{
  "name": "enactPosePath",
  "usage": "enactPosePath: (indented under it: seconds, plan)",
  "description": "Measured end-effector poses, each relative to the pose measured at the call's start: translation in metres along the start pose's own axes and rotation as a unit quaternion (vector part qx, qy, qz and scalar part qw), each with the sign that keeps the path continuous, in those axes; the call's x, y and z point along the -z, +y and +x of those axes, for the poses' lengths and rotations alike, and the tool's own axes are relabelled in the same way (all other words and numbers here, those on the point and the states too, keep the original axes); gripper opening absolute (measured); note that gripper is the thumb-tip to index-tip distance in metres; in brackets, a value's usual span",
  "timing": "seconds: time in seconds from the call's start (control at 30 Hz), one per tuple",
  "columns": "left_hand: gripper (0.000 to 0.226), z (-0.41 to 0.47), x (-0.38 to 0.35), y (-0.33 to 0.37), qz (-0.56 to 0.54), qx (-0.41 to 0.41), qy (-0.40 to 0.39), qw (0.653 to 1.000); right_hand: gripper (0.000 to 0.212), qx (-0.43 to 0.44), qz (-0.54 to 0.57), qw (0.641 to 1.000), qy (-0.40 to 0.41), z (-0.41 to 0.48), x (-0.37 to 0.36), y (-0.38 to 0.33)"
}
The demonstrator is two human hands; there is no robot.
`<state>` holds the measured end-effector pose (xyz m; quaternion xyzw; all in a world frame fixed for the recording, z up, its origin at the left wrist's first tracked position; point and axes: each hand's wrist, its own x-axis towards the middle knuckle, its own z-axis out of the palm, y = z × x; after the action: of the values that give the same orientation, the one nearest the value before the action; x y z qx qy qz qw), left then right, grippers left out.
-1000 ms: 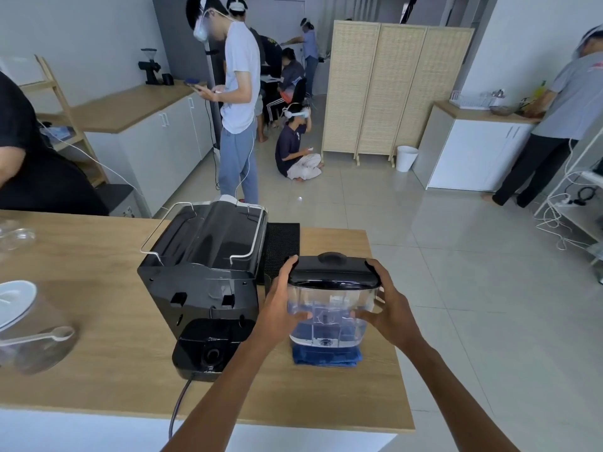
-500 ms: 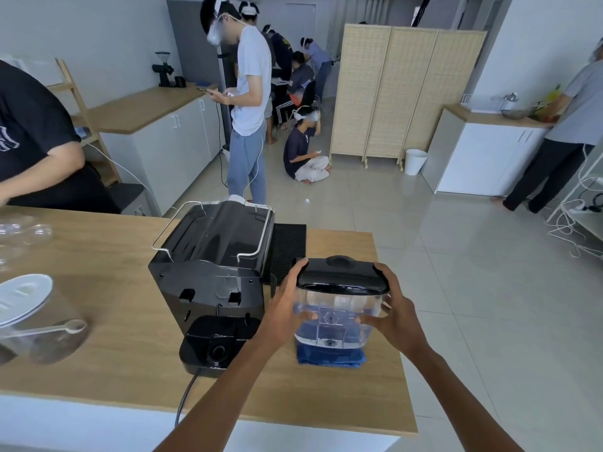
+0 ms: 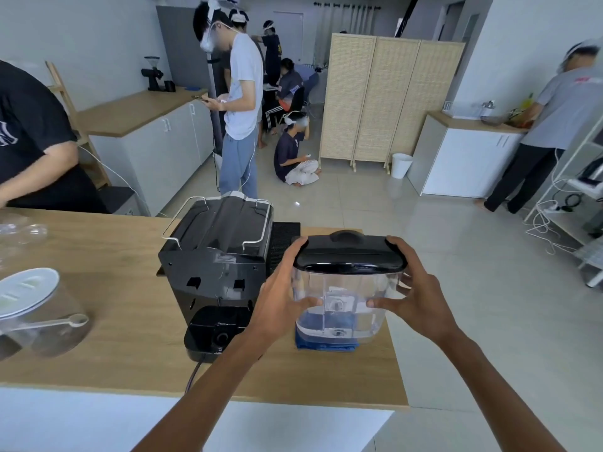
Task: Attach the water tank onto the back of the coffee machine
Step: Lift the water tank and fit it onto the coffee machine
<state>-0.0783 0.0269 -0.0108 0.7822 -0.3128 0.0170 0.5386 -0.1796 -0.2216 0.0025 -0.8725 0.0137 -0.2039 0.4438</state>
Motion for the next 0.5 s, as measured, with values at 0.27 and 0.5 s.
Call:
enactPosePath:
  seconds: [0.27,0.5]
  plan:
    - [0.112,-0.024,0.056,-0.003,-0.004,-0.018,-0.005,1.0,0.11,0.008,0.023,0.999,0.022,-0.011,-0.031,-0.051]
    - [0.114,-0.049,0.117,-0.018,0.016,-0.012,0.027,0.999,0.108,0.026,0.054,0.998,0.012,-0.01,-0.091,-0.087]
